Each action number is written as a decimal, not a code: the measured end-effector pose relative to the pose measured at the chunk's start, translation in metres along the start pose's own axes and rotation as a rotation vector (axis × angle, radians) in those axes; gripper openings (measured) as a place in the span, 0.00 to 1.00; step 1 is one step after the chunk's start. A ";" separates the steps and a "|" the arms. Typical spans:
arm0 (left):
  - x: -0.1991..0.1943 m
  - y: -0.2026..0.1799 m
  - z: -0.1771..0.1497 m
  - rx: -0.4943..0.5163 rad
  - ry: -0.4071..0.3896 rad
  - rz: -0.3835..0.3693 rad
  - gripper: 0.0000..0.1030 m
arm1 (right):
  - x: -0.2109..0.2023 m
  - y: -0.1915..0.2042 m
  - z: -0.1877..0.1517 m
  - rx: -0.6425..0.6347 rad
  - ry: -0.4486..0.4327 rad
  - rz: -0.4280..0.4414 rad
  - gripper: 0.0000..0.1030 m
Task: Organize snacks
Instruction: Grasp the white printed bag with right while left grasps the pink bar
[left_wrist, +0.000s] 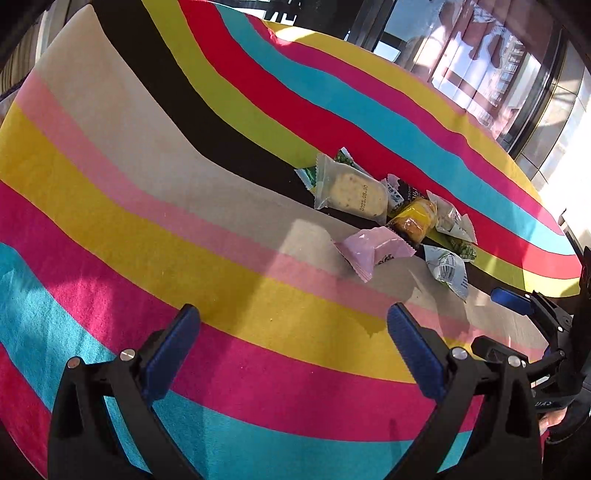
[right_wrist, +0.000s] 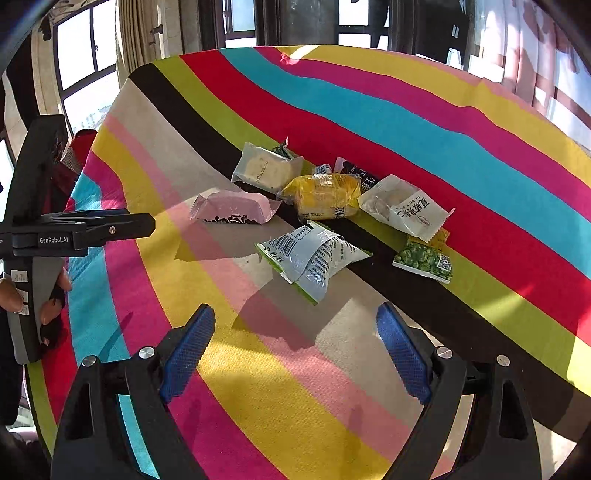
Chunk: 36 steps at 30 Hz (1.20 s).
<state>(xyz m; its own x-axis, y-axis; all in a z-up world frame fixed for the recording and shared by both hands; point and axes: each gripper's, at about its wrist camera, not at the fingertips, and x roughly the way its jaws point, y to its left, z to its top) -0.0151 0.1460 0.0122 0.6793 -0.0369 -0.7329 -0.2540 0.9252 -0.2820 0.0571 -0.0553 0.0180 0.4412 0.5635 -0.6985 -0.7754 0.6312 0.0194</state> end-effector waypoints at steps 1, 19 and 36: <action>0.000 0.000 0.000 0.001 0.000 0.001 0.98 | 0.004 -0.003 0.007 -0.026 -0.001 0.028 0.84; 0.003 -0.005 0.000 0.033 0.014 0.034 0.98 | 0.043 -0.020 0.029 -0.089 0.083 0.073 0.42; 0.023 -0.034 -0.003 0.203 0.100 0.224 0.98 | -0.056 -0.022 -0.081 0.276 0.014 -0.113 0.40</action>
<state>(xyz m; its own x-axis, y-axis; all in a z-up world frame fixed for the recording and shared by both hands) 0.0068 0.1126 0.0029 0.5484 0.1491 -0.8228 -0.2406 0.9705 0.0155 0.0130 -0.1438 -0.0011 0.5102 0.4751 -0.7169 -0.5689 0.8116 0.1329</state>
